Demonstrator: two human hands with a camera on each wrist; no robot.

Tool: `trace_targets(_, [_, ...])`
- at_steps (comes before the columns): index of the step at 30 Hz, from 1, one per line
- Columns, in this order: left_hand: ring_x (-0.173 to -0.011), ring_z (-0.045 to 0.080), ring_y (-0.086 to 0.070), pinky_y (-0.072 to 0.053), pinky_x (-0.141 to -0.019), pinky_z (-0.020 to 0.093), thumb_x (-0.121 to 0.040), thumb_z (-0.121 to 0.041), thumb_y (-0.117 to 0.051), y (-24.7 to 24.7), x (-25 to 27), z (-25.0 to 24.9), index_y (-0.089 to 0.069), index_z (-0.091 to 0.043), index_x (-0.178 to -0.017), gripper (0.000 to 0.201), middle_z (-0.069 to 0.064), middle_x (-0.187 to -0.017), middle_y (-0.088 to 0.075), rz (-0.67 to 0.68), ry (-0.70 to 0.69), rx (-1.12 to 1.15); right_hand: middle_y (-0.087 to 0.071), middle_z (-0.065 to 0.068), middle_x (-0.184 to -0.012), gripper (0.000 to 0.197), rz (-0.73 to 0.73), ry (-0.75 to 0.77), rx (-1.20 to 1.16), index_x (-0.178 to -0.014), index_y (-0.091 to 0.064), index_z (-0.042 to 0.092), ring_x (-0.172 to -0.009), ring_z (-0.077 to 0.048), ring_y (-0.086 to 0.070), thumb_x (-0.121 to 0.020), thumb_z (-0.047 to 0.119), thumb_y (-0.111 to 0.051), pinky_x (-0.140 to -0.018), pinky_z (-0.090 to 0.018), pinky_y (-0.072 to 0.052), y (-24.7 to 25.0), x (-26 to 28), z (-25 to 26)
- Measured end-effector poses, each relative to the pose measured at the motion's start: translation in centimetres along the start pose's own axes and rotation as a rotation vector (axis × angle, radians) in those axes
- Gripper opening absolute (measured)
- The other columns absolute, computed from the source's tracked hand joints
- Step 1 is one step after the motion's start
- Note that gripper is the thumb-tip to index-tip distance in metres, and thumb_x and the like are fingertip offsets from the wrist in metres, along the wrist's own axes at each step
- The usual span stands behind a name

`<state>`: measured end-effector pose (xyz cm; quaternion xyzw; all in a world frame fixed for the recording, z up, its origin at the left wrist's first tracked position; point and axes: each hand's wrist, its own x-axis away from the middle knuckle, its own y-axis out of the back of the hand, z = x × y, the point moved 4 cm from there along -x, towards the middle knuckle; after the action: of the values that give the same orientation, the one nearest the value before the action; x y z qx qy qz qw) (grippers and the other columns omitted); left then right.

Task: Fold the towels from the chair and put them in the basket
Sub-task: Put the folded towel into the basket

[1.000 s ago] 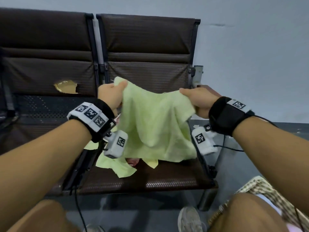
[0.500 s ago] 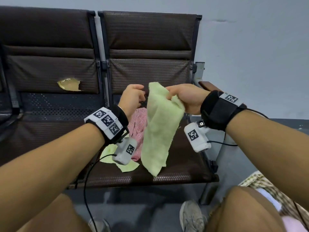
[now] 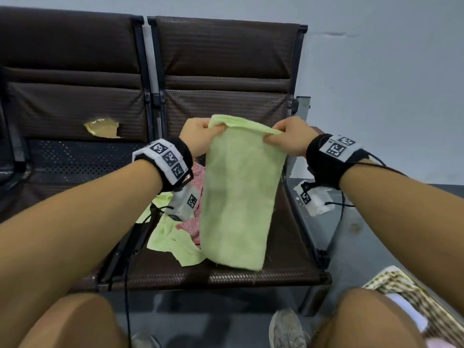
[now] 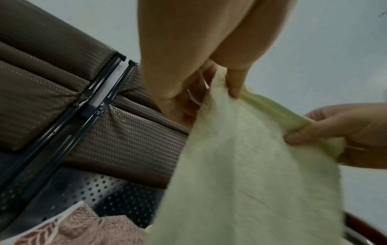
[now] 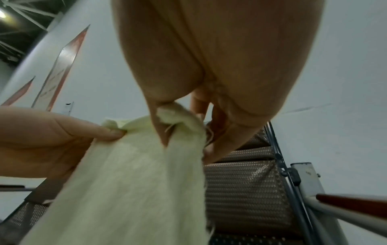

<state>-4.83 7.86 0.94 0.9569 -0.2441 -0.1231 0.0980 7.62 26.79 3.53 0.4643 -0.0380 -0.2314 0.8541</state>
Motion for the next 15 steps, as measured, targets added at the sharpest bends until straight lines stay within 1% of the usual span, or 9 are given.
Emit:
trace_targets(3, [-0.101,0.027,-0.070,-0.057,-0.090,0.042,-0.091,-0.018,-0.068,0.4,-1.0,-1.1,-0.076,-0.004,-0.099,0.017,0.015,-0.105,-0.074,-0.087,-0.012,0.123,-0.053,0.005,-0.071,0.021,-0.140,0.056,-0.144,-0.078,-0.053,0.022,-0.069,-0.015,-0.052,-0.094,0.035,-0.058,-0.059,-0.029,-0.041,-0.3,-1.1,0.3])
trace_targets(5, [-0.090,0.020,-0.073,-0.060,-0.080,0.034,-0.090,-0.014,-0.068,0.9,-1.3,-1.3,-0.076,-0.010,-0.093,0.010,0.010,-0.098,-0.076,-0.093,-0.020,0.197,-0.053,0.007,-0.079,0.018,-0.171,0.114,-0.175,-0.090,-0.050,0.020,-0.073,-0.012,-0.051,-0.096,0.036,-0.053,-0.066,-0.032,-0.041,-0.9,-1.3,0.5])
trace_targets(7, [-0.082,0.015,-0.073,-0.058,-0.070,0.027,-0.088,-0.009,-0.068,1.4,-0.8,-0.7,-0.076,-0.009,-0.093,0.010,0.008,-0.093,-0.076,-0.082,-0.017,0.235,-0.054,0.011,-0.083,0.016,-0.171,0.174,-0.157,-0.099,-0.052,0.021,-0.074,-0.005,-0.050,-0.097,0.037,-0.053,-0.065,-0.026,-0.041,-1.6,-1.1,0.4])
trace_targets(8, [-0.084,0.017,-0.073,-0.057,-0.071,0.027,-0.087,-0.007,-0.068,1.6,-0.5,0.2,-0.076,-0.006,-0.096,0.013,0.009,-0.095,-0.076,-0.069,0.002,0.232,-0.056,0.013,-0.084,0.015,-0.144,0.196,-0.131,-0.101,-0.055,0.022,-0.074,-0.002,-0.052,-0.097,0.036,-0.054,-0.064,-0.022,-0.041,-2.2,-0.9,0.0])
trace_targets(10, [-0.095,0.026,-0.071,-0.057,-0.083,0.035,-0.085,-0.003,-0.067,1.8,0.3,2.8,-0.074,0.001,-0.103,0.020,0.013,-0.104,-0.074,-0.006,0.088,0.149,-0.061,0.011,-0.084,0.014,-0.002,0.202,-0.050,-0.097,-0.063,0.020,-0.074,-0.006,-0.057,-0.098,0.032,-0.054,-0.061,-0.018,-0.041,-4.1,-0.3,-1.2])
trace_targets(12, [-0.104,0.031,-0.065,-0.052,-0.092,0.040,-0.086,0.001,-0.065,1.3,1.7,6.5,-0.069,0.008,-0.109,0.025,0.018,-0.113,-0.070,0.109,0.229,0.023,-0.065,0.003,-0.080,0.021,0.224,0.160,0.036,-0.090,-0.069,0.015,-0.072,-0.012,-0.060,-0.098,0.028,-0.055,-0.058,-0.016,-0.043,-6.6,0.8,-3.0])
trace_targets(13, [-0.107,0.031,-0.064,-0.052,-0.097,0.041,-0.087,0.002,-0.063,0.9,2.7,8.4,-0.066,0.011,-0.112,0.027,0.022,-0.117,-0.067,0.177,0.309,-0.030,-0.066,-0.002,-0.081,0.023,0.327,0.134,0.080,-0.090,-0.070,0.011,-0.072,-0.014,-0.060,-0.098,0.028,-0.056,-0.059,-0.018,-0.045,-8.0,1.6,-4.0])
trace_targets(14, [-0.105,0.029,-0.065,-0.053,-0.098,0.041,-0.089,0.002,-0.062,0.5,3.9,10.2,-0.064,0.012,-0.113,0.026,0.024,-0.118,-0.066,0.254,0.385,-0.080,-0.066,-0.007,-0.082,0.026,0.414,0.109,0.120,-0.091,-0.071,0.008,-0.073,-0.016,-0.059,-0.097,0.028,-0.056,-0.065,-0.025,-0.046,-9.4,2.4,-5.0])
trace_targets(15, [-0.097,0.026,-0.068,-0.056,-0.093,0.039,-0.092,0.001,-0.060,0.1,5.3,11.8,-0.064,0.011,-0.109,0.021,0.024,-0.114,-0.067,0.342,0.450,-0.130,-0.066,-0.009,-0.084,0.027,0.497,0.076,0.141,-0.092,-0.071,0.006,-0.074,-0.018,-0.059,-0.097,0.029,-0.057,-0.068,-0.030,-0.047,-10.7,3.3,-6.1])
